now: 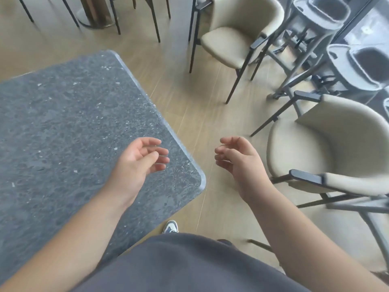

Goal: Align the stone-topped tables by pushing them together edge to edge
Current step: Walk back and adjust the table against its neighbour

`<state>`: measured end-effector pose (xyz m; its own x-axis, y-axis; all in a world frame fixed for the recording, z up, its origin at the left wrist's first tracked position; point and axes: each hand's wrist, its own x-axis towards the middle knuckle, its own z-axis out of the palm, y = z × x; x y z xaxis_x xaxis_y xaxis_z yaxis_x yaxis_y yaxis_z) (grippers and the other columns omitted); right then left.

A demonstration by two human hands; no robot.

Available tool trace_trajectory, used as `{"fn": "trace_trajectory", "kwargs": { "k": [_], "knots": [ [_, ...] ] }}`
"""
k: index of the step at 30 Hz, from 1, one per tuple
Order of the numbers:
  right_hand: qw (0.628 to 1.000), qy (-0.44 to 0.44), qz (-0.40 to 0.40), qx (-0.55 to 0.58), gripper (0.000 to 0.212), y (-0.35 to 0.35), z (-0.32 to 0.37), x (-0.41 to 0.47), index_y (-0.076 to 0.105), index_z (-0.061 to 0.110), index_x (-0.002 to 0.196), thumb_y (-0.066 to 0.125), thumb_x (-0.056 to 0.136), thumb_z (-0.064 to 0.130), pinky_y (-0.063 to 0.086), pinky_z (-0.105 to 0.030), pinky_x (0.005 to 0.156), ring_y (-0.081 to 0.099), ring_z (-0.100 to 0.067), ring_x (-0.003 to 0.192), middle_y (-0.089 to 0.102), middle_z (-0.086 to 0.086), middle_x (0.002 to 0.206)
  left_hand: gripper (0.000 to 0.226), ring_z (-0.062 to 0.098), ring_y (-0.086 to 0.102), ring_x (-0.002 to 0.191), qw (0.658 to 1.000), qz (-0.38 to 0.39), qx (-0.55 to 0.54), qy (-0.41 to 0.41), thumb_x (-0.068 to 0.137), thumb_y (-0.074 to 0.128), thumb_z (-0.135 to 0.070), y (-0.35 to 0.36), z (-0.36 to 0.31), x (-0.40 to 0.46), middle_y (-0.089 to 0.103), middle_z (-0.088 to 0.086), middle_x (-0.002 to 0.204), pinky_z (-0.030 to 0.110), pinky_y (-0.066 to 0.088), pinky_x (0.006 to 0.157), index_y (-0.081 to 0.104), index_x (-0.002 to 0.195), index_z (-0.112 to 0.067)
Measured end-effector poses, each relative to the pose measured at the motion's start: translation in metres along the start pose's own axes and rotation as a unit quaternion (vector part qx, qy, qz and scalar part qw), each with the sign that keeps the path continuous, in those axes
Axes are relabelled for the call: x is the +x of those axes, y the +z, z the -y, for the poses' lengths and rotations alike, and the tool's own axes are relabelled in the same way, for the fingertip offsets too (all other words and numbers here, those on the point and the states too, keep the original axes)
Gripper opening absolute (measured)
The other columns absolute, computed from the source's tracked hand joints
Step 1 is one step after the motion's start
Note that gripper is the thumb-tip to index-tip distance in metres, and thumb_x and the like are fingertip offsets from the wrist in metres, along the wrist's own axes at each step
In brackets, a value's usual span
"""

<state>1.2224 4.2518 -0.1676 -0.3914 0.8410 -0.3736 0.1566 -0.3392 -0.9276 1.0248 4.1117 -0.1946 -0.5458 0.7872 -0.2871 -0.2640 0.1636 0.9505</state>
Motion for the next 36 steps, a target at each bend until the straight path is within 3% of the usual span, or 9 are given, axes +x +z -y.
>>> {"fn": "trace_trajectory", "kwargs": {
  "k": [3,9,14,19,28,36],
  "knots": [
    [0.999,-0.001,-0.021,0.028,0.024,-0.026,0.003,0.02,0.063,0.012,0.107,0.049,0.093,-0.002,0.054,-0.028,0.077,0.065,-0.013,0.074,0.069,0.001,0.085,0.026,0.022,0.072,0.089,1.0,0.01,-0.004,0.004,0.089,0.053,-0.008,0.029,-0.011,0.026,0.075,0.005,0.096,0.03,0.059,0.077,0.062,0.113,-0.014],
    [0.998,-0.003,-0.03,0.052,0.025,-0.101,0.015,0.088,0.063,0.014,0.106,0.053,0.084,0.008,0.055,-0.03,0.079,0.066,-0.013,0.075,0.069,0.003,0.083,0.029,0.02,0.071,0.084,1.0,0.007,0.01,0.007,0.1,0.043,0.008,0.116,-0.018,0.094,0.074,0.005,0.091,0.03,0.059,0.076,0.06,0.114,-0.011],
    [1.0,0.001,0.029,0.006,0.026,-0.161,0.037,0.154,0.062,0.015,0.103,0.048,0.083,0.006,0.055,-0.035,0.084,0.064,-0.013,0.074,0.07,0.005,0.08,0.028,0.02,0.071,0.081,1.0,-0.015,-0.021,0.004,0.101,0.041,0.01,0.21,-0.018,0.15,0.071,0.009,0.094,0.034,0.061,0.076,0.058,0.115,-0.008],
    [0.996,-0.01,0.078,-0.03,0.033,-0.197,0.077,0.212,0.062,0.016,0.104,0.044,0.078,0.009,0.056,-0.035,0.084,0.064,-0.014,0.075,0.07,0.005,0.081,0.029,0.022,0.072,0.084,0.999,-0.026,-0.008,0.022,0.1,0.044,0.008,0.267,-0.032,0.19,0.074,0.004,0.092,0.031,0.06,0.076,0.059,0.115,-0.011],
    [0.985,-0.021,0.166,-0.046,0.03,-0.167,0.131,0.317,0.062,0.016,0.104,0.048,0.078,0.013,0.056,-0.033,0.082,0.065,-0.015,0.075,0.069,0.004,0.081,0.029,0.019,0.071,0.083,0.986,-0.161,-0.03,0.039,0.1,0.044,0.009,0.24,-0.061,0.248,0.074,0.003,0.09,0.031,0.059,0.076,0.06,0.114,-0.011],
    [0.968,-0.028,0.232,-0.092,0.029,-0.063,0.172,0.45,0.062,0.014,0.105,0.043,0.091,-0.003,0.058,-0.036,0.085,0.065,-0.016,0.076,0.07,0.003,0.081,0.029,0.019,0.071,0.082,0.97,-0.234,-0.057,0.038,0.1,0.045,0.01,0.175,-0.087,0.356,0.074,0.003,0.09,0.029,0.059,0.075,0.06,0.114,-0.011]
  ]
}}
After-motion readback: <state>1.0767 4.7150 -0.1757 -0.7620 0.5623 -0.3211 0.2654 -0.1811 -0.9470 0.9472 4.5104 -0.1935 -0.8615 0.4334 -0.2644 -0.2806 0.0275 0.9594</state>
